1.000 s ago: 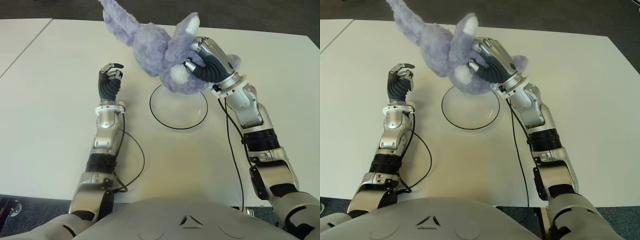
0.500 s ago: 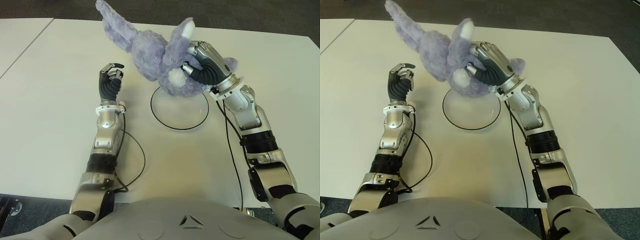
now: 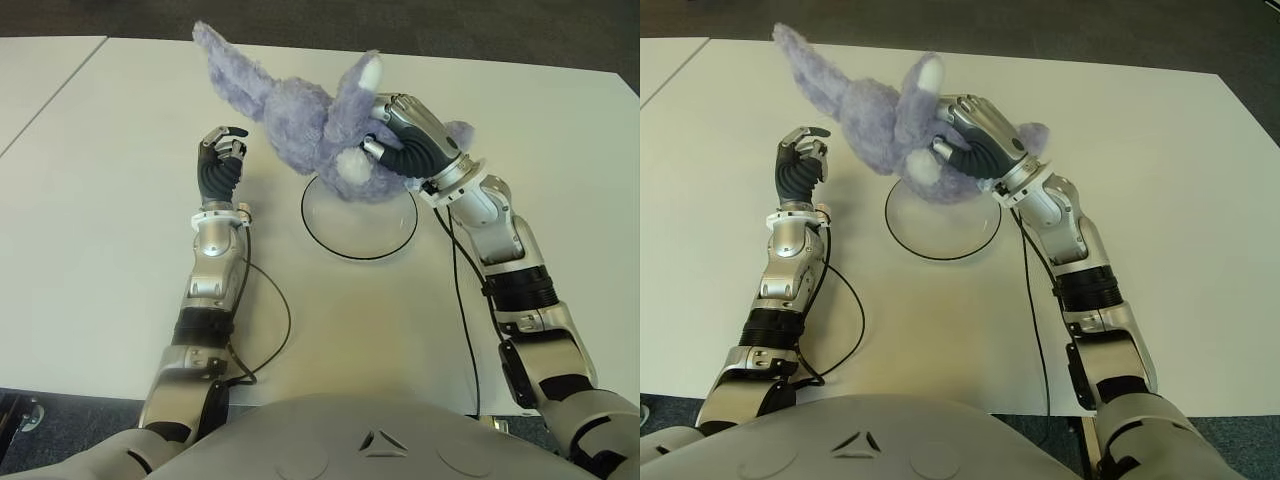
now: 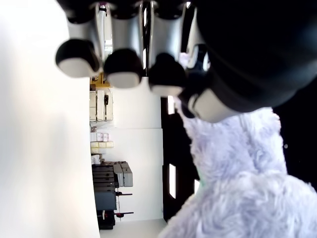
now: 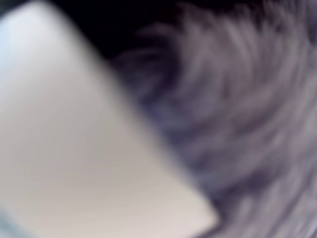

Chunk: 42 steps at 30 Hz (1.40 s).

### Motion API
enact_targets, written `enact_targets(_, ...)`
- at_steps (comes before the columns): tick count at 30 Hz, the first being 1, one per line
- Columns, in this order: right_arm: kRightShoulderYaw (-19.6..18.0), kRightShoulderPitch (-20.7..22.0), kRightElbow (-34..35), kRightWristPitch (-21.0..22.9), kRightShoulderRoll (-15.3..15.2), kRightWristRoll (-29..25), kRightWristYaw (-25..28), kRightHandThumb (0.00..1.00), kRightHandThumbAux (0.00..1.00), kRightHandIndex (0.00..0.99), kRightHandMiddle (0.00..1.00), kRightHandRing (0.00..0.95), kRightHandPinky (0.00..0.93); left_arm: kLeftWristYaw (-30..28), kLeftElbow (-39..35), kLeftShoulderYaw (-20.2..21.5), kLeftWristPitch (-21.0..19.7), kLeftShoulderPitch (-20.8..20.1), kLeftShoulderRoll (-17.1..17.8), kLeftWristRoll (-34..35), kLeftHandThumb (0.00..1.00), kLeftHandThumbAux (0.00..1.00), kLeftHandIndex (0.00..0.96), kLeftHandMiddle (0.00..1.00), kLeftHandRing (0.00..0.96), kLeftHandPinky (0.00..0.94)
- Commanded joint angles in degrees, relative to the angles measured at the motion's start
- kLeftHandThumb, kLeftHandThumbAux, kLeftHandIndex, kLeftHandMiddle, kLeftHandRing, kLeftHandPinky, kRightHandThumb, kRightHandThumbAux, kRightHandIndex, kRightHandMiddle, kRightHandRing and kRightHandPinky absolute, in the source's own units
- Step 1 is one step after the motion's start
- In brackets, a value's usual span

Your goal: Put the doll into the plate.

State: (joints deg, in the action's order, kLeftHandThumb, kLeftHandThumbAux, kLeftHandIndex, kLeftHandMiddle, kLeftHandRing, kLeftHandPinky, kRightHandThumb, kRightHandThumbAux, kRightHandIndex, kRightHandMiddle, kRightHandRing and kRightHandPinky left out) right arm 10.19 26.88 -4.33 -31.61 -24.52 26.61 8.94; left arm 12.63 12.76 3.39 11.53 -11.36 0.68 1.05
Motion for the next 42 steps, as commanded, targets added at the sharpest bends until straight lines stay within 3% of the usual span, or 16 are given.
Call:
enact_targets(1, 0.15, -1.02, 1.2, 0.63, -0.78, 0.01, 1.07, 0.855, 0.679, 0.395, 0.524, 0.863, 0.79, 0.56, 1.71, -0.34, -1.19, 5.1, -2.83, -0.26, 0.714, 0.702, 0.444, 0.871, 0.878, 0.879)
enact_targets(10, -0.05, -1.9, 1.12, 0.55, -1.58, -0.04, 1.71, 0.856, 0.679, 0.396, 0.522, 0.856, 0.77, 0.46, 0.85, -0.42, -2.21, 5.4, -2.54, -0.47, 0.713, 0.703, 0.443, 0.87, 0.878, 0.875)
enact_targets(15, -0.43, -2.18, 1.0, 0.06, -2.32, 0.96, 0.88, 0.856, 0.678, 0.397, 0.523, 0.855, 0.805, 0.52, 0.82, -0.29, -1.91, 5.54, -2.52, -0.45, 0.711, 0.704, 0.443, 0.87, 0.879, 0.871)
enact_targets(42, -2.97, -4.1, 4.19, 1.36, -4.31, -2.41, 3.09, 0.853, 0.68, 0.393, 0.525, 0.864, 0.815, 0.08, 2.14, 1.6, -0.98, 4.89, -1.74, 0.11, 0.71, 0.706, 0.442, 0.865, 0.875, 0.868)
